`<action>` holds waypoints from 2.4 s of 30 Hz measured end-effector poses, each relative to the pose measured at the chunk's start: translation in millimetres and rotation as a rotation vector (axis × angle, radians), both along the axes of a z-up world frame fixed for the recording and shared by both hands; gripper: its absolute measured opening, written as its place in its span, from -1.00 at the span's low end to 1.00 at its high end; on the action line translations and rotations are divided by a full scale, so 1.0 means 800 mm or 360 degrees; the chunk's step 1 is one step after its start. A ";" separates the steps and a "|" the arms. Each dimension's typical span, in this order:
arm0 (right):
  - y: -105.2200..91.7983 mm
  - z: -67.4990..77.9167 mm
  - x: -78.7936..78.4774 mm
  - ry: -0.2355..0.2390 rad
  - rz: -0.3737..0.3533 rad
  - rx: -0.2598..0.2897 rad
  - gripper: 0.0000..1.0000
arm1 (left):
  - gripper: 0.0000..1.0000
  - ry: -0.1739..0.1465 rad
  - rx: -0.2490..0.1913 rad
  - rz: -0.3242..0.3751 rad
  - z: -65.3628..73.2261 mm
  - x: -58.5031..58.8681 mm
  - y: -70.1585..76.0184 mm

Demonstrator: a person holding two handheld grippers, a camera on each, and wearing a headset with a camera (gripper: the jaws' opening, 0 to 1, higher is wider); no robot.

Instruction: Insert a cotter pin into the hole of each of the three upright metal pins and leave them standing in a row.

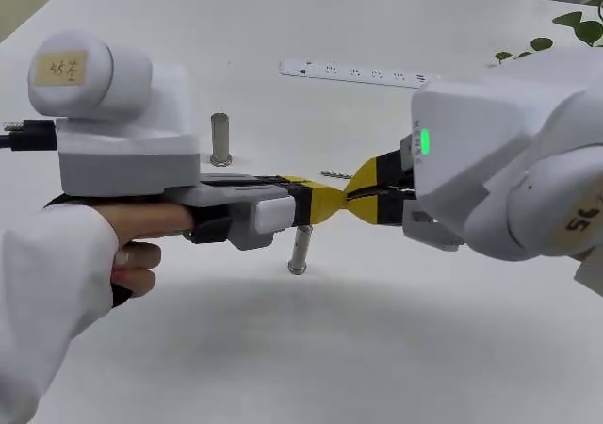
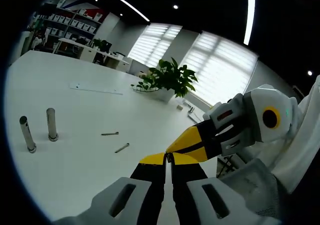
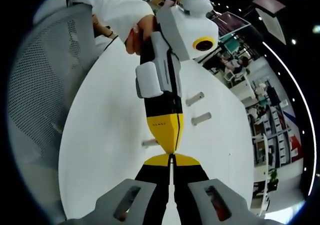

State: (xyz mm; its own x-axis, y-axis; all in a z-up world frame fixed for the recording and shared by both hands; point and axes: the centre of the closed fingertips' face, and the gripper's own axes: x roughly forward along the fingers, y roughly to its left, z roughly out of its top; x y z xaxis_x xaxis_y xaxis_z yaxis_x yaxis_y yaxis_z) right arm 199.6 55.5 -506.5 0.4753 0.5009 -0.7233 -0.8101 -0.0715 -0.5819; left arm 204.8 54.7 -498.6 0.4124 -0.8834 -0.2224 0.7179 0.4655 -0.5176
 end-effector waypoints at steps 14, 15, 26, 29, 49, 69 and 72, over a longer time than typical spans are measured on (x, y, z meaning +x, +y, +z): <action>0.002 0.002 -0.006 0.0004 0.0018 0.0004 -1.00 | -1.00 0.0057 0.0009 -0.0021 0.000 -0.008 0.003; 0.002 0.002 -0.006 0.0001 0.0021 0.0002 -1.00 | -1.00 0.0027 0.0026 -0.0024 0.001 -0.009 0.003; 0.009 0.003 -0.006 -0.0109 0.0174 -0.0038 -0.96 | -1.00 -0.0086 0.0107 -0.0042 0.000 -0.013 0.007; 0.009 0.005 -0.003 -0.0100 0.0159 -0.0006 -0.84 | -1.00 -0.0120 0.0133 -0.0044 0.001 -0.014 0.010; -0.004 0.000 -0.025 0.0665 -0.0098 0.0409 -0.80 | -1.00 -0.0602 0.0314 -0.0204 0.025 -0.028 0.021; 0.012 0.020 -0.051 0.1139 -0.0010 0.0584 -0.91 | -1.00 -0.0866 0.0402 -0.0453 0.040 -0.059 0.016; 0.015 0.018 -0.054 0.1146 0.0000 0.0567 -0.94 | -1.00 -0.0875 0.0407 -0.0485 0.038 -0.063 0.014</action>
